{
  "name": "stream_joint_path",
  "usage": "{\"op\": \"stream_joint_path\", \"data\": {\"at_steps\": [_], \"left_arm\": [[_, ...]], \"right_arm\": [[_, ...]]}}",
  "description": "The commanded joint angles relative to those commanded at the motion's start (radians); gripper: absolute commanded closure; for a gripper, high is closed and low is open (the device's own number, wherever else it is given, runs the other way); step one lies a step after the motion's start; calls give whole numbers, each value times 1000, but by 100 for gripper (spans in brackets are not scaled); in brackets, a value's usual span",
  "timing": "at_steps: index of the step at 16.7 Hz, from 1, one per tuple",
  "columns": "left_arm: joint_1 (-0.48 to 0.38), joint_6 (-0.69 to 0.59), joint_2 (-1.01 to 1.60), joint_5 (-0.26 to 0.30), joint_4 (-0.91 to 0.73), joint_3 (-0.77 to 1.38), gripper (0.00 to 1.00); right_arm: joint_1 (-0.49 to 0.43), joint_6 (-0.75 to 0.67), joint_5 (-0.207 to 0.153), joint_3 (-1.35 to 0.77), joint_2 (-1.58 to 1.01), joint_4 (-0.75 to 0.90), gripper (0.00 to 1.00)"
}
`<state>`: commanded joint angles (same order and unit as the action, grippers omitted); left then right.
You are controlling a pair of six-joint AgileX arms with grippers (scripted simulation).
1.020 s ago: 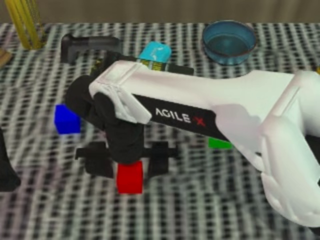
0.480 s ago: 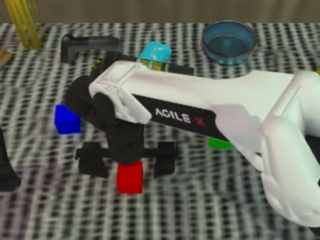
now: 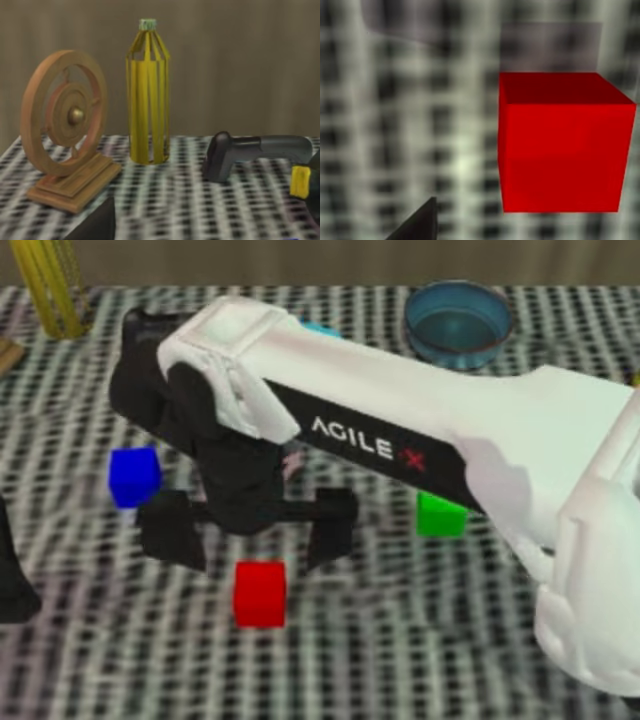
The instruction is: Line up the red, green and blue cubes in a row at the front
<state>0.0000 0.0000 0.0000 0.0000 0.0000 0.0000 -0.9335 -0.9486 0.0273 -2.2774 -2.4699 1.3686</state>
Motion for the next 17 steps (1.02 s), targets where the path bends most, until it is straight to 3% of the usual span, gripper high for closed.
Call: {"op": "stream_joint_path", "data": {"at_steps": [8,17], "left_arm": [[0,0,0,0,0,0,0],[0,0,0,0,0,0,0]], "right_arm": [[20,16,-1,-18,13,25,0],[382,320,-21,327,187,-128,0]]}}
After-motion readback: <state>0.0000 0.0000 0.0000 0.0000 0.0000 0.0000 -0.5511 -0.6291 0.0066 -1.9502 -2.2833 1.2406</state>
